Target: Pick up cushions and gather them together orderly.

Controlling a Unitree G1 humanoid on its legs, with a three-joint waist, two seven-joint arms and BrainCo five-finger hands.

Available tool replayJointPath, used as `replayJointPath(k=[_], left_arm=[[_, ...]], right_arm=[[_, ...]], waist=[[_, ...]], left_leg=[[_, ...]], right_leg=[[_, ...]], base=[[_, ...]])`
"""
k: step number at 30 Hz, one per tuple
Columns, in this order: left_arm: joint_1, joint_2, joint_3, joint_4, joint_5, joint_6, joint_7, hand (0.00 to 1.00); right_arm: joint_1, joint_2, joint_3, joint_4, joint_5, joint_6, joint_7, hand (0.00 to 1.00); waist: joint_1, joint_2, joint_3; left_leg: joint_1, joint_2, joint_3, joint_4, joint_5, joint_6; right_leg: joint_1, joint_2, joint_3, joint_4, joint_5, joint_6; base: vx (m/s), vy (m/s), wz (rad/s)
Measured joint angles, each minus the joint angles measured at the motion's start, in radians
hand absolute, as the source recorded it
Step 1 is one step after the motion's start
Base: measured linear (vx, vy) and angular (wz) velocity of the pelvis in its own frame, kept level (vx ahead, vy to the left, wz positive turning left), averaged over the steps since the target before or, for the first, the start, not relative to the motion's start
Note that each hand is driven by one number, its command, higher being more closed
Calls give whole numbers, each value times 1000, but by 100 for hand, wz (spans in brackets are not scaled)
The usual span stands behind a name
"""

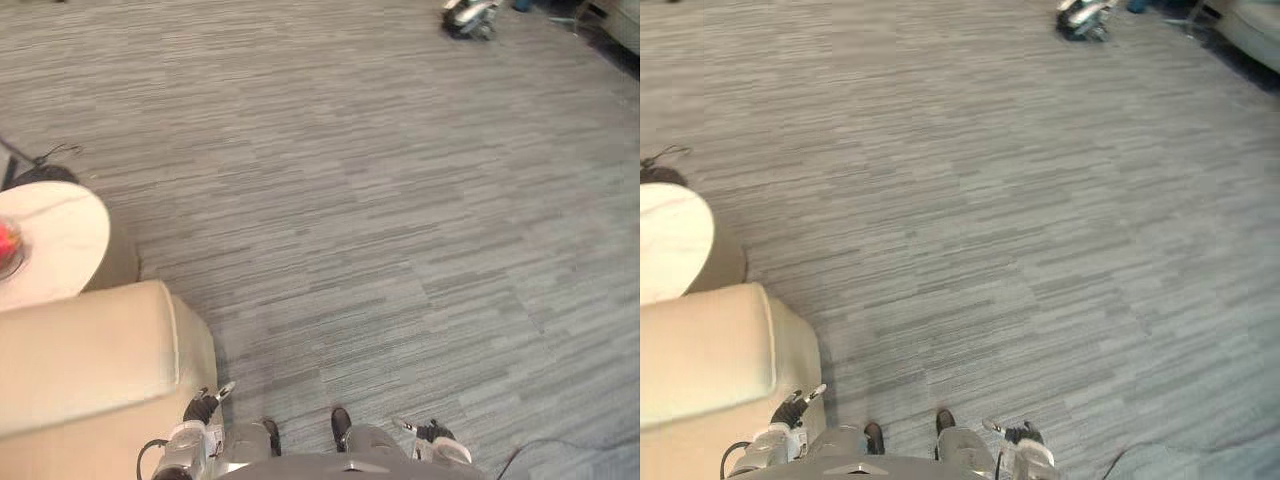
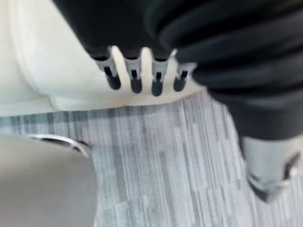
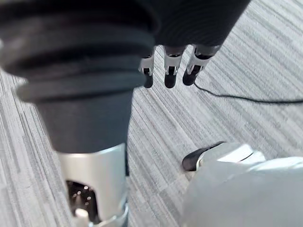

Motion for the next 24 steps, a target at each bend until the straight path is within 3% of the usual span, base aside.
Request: replayJointPath(k=[1,2,3,4,6,8,9,12,13,14,15,16,19,21,23,24], left_arm=[[0,-3,1,0,0,-1,0,0],[-6,0,-4,-5,0,-9,0,0],[-1,-4,-24,-11,0,-12,2,0],[-4,-5,-32,-6,1,-7,3,0],[4,5,-61,-11,5,-3,4,0],[3,17,-74,-14,4,-2,4,0],[2,23,-91,-13,4,-2,4,0],[2,10,-113,-13,4,-2,1,0],[2,0,-114,-13,5,-2,-1,0],[2,-4,-116,-14,4,-2,-4,0],[1,-5,-119,-18,5,-2,-15,0],[-1,-5,-122,-20,5,-2,-17,0],[-1,-12,-126,-51,5,-3,-18,0],[-3,-21,-126,-55,5,-7,-19,0],[-3,-32,-125,-62,4,-13,-18,0],[-3,-34,-124,-63,4,-13,-18,0]], right_arm=[[-8,0,8,0,0,1,0,0],[-37,12,18,7,-1,3,0,0],[-30,-1,17,5,-1,1,0,0],[-34,8,17,6,-7,1,0,0],[-38,37,14,-1,-33,0,2,0],[-32,46,-1,1,-36,-2,1,0],[-23,41,-4,1,-36,-1,1,0],[2,44,-25,0,-29,-5,0,0],[3,40,-28,0,-26,-8,1,0],[5,40,-28,0,-22,-8,0,0],[12,38,-27,-10,-13,-12,0,0],[12,34,-24,-11,-4,-18,0,0],[21,18,-24,-18,13,-21,-1,0],[21,-6,-25,-27,14,-18,-2,0],[36,-24,-29,-24,14,-17,-3,0],[38,-25,-31,-24,17,-17,-3,0]], waist=[[7,2,1],[12,-19,6],[0,25,-11],[2,2,-7],[0,6,-11],[-5,-8,-11],[-11,-15,-11],[-30,-16,-11],[-34,-14,-6],[-33,-11,-2],[-33,-1,2],[-31,2,5],[-24,18,14],[-22,17,26],[-13,30,36],[-10,33,38]], left_leg=[[-23,0,9,58,7,-8],[-65,-23,-12,9,-26,35],[6,23,-21,-295,178,25],[31,-12,0,-309,183,32],[55,-18,80,-322,188,27],[69,-17,104,-321,175,22],[85,-11,119,-320,161,18],[96,8,140,-313,147,-1],[91,32,163,-267,111,-11],[81,56,177,-216,82,-23],[51,111,191,-90,20,-48],[21,139,181,10,4,-62],[-96,187,81,281,39,-48],[-146,149,-7,305,-10,-61],[-159,53,-82,149,-37,-54],[-164,36,-99,106,-33,-53]], right_leg=[[-1,-19,-18,3,11,-8],[-3,-84,-99,0,8,-5],[1,-90,-259,3,-14,3],[0,-127,-321,18,-46,16],[6,-190,-529,28,-57,-7],[17,-186,-523,9,-34,-5],[22,-174,-511,2,-27,22],[20,-152,-483,-8,-28,25],[14,-134,-451,-4,-42,25],[13,-122,-433,3,-57,18],[4,-96,-404,30,-78,9],[-6,-84,-382,55,-92,0],[-17,-62,-324,83,-106,-18],[-15,-69,-285,82,-114,-25],[-15,-84,-218,79,-121,-21],[-16,-85,-204,78,-122,-19]], base=[[135,151,-139],[110,104,-101],[80,82,-92],[39,-4,-75],[39,19,-93],[37,6,-68],[1,-55,-46],[-19,-79,-48],[-39,-112,-58],[-48,-148,-82],[-36,-147,-77],[-19,-121,-67],[31,-94,-62],[72,48,-43],[96,101,-63],[103,151,-71]])
